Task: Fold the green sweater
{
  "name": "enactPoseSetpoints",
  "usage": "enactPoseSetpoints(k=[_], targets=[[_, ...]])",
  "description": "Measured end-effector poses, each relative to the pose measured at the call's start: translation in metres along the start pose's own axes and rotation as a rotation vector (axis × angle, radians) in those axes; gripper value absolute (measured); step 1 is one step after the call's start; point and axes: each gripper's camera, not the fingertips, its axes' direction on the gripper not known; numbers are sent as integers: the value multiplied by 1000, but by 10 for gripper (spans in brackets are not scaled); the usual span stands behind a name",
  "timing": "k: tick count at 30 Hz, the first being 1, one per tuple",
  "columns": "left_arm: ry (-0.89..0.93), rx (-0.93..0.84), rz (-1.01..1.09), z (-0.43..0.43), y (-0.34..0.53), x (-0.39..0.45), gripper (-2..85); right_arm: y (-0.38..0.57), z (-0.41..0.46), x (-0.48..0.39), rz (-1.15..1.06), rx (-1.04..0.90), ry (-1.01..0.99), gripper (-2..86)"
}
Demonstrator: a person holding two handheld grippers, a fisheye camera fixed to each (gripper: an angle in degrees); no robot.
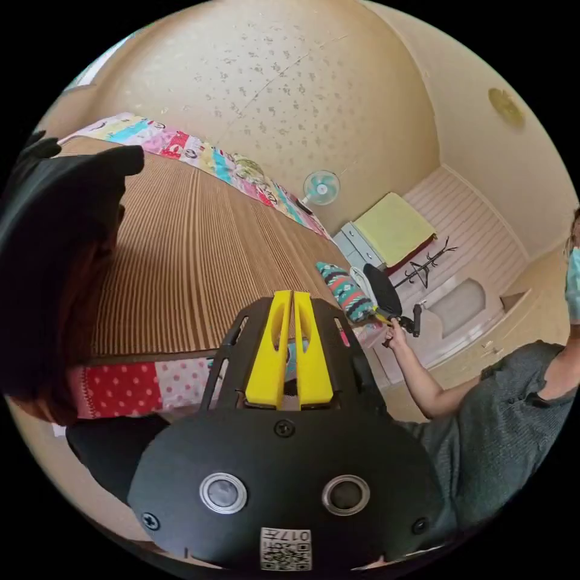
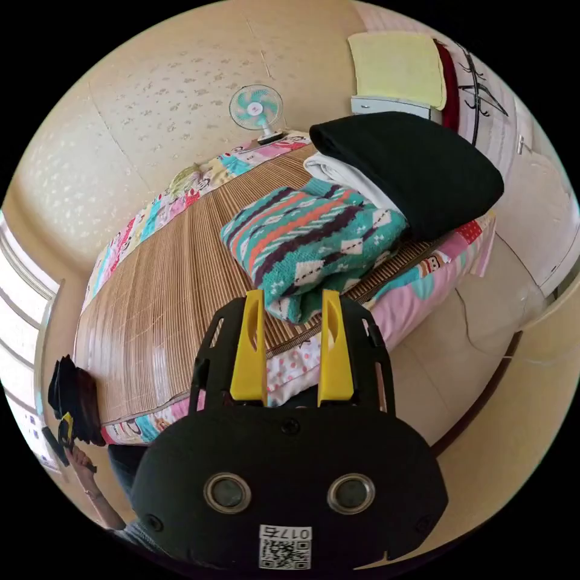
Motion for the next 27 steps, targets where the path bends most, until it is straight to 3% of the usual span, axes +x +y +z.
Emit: enactPoseSetpoints(k=[3, 7, 12, 17, 20, 23, 25, 27], targets=[[199, 15, 15, -17, -49, 9, -8, -26, 22, -15, -116, -94, -26, 87], [165, 33, 79, -33, -84, 51, -10, -43, 1, -73, -374, -96, -217, 39], [382, 78, 103, -33, -100, 67, -10, -3, -5, -180, -672, -110, -271, 24], [301, 114, 66, -36, -90, 59, -10, 86, 13, -244, -869, -274, -407, 20], [295, 143, 37, -38, -82, 47, -10, 102, 1, -237, -898, -352, -580, 28], [232, 137, 20, -34, -75, 39, -7, 85, -25, -211, -887, -246, -457, 52], [129, 117, 40, -25, -69, 38, -3, 54, -29, -174, -740, -146, -381, 46], [-92, 86, 28, -4, -52, 33, 22, 27, -20, -137, -519, -144, -370, 63]])
